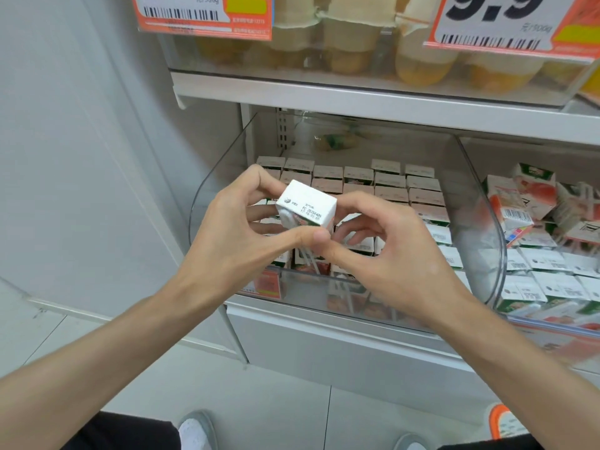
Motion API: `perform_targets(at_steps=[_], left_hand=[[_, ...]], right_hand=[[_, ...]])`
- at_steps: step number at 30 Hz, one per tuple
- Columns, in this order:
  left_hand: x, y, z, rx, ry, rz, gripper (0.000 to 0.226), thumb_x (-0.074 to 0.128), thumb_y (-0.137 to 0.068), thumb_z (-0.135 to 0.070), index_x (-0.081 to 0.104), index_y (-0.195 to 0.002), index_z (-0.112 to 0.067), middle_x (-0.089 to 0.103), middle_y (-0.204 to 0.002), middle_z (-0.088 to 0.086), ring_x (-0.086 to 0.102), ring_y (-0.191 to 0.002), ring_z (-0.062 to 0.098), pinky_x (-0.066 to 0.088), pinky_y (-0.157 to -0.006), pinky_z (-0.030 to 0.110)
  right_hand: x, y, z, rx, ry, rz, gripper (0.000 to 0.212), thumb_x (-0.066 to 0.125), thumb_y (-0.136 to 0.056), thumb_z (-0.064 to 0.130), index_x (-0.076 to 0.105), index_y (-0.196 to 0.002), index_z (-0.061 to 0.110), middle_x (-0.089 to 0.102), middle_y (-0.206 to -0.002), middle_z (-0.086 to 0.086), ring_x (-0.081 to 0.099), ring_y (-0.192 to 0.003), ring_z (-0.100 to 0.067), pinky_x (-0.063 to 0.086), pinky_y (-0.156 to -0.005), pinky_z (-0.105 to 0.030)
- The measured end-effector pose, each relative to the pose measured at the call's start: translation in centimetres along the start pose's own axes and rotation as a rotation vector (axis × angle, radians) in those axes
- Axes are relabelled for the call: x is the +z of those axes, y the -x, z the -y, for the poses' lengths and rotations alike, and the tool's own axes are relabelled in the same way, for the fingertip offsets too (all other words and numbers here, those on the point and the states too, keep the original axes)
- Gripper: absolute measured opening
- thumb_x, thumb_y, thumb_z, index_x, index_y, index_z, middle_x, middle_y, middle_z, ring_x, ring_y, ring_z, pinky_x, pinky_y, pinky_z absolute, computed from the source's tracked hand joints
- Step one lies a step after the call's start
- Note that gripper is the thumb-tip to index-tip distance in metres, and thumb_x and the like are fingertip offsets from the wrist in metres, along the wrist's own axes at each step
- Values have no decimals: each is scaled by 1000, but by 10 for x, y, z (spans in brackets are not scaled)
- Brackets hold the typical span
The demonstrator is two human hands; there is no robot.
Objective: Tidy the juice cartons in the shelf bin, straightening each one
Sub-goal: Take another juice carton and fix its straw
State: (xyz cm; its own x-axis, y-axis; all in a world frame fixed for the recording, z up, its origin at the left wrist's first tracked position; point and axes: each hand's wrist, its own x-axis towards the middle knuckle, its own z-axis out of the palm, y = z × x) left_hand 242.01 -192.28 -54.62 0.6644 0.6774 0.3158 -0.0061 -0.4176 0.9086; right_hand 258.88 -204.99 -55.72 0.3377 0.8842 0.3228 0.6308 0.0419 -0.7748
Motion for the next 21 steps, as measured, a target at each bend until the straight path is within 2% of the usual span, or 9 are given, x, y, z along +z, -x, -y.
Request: perform_targets(at_steps=[4,6,11,13,17,19,21], left_hand=[[-8,-6,3,-11,-50,118,47,83,-85,-19,63,-127,-27,78,-117,-8,76,-107,12,64,-89,32],[-12,-6,4,3,-103,167,51,80,-89,-17,63,-135,-33,77,-118,-8,76,-106,14,63,-91,34],[-18,-5,3,71,-189,188,46,81,-85,-27,68,-128,-29,74,-119,-17,76,-103,12,62,-90,31],[-20,-5,5,73,-194,209,46,82,-85,-24,68,-128,-30,75,-119,-12,75,-103,12,60,-93,29],[-22,-5,14,95,-349,296,43,85,-85,-29,70,-124,-35,72,-118,-19,70,-110,8,57,-89,28],[-22,-5,20,106,-461,345,39,84,-86,-33,70,-122,-37,70,-114,-19,65,-111,6,54,-88,27],[-21,-5,24,94,-508,371,37,83,-87,-36,70,-123,-38,69,-112,-20,63,-110,3,48,-89,22]], right_hand=[[-8,-4,-2,37,-66,30,37,80,-93,23,70,-127,34,75,-113,12,74,-93,-13,61,-88,-36],[-12,-5,-2,41,-67,62,42,80,-92,18,68,-129,32,76,-112,12,74,-94,-12,60,-89,-37],[-15,-5,-1,21,-11,100,41,83,-89,20,71,-126,32,77,-109,16,73,-98,-9,59,-90,-40],[-16,-5,-2,15,19,114,39,83,-86,26,72,-122,34,77,-107,17,73,-100,-8,58,-88,-40],[-15,-3,-6,46,194,190,32,80,-81,44,73,-111,37,74,-107,23,66,-108,4,47,-87,-21],[-12,-3,-9,24,318,211,35,75,-80,53,74,-111,37,68,-110,23,59,-112,1,45,-91,-21],[-11,-3,-8,13,322,203,36,75,-80,51,74,-114,38,67,-107,24,57,-109,3,40,-88,-13]])
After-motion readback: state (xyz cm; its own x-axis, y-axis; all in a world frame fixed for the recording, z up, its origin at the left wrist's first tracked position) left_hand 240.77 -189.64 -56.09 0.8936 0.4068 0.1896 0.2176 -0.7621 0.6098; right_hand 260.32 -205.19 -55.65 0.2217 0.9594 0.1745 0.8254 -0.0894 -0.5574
